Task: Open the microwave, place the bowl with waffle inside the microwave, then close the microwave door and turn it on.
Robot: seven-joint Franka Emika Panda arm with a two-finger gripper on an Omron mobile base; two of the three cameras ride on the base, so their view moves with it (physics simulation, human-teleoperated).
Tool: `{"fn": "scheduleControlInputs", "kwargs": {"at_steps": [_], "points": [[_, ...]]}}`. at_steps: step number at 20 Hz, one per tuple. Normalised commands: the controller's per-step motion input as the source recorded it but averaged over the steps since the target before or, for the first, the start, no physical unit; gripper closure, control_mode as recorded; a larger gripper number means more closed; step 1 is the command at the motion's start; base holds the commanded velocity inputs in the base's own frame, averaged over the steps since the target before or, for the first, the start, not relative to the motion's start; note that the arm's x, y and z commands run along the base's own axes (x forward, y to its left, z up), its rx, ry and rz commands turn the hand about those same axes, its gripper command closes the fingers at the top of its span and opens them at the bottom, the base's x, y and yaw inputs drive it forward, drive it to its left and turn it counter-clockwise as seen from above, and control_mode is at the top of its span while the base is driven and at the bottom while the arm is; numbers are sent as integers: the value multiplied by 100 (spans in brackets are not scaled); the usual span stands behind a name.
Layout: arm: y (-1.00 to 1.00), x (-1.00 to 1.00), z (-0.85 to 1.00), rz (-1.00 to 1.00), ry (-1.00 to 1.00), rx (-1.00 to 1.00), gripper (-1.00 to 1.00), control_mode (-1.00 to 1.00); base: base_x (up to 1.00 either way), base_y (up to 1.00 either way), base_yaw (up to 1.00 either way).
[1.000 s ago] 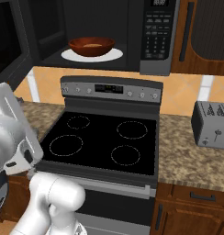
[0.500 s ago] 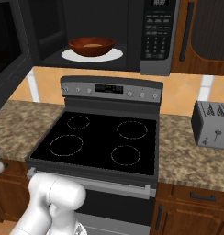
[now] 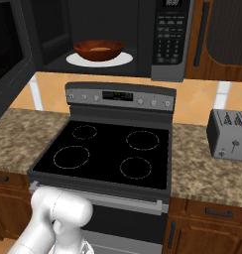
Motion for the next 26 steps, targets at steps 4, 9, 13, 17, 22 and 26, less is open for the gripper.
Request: {"fn": "scheduleControlInputs", "kwargs": {"at_steps": [4,9,13,17,22,26], "points": [[19,31,0,-3,0,-6,-100,-100,0,0,0],[50,65,0,-17,0,-3,-100,-100,0,0,0],[99,19,0,-29,-2,-22,-100,-100,0,0,0],[31,72,0,-19,3,-3,-100,-100,0,0,0],[11,82,0,-8,2,0,-100,-100,0,0,0],[7,92,0,-7,0,0,-100,-100,0,0,0]]}}
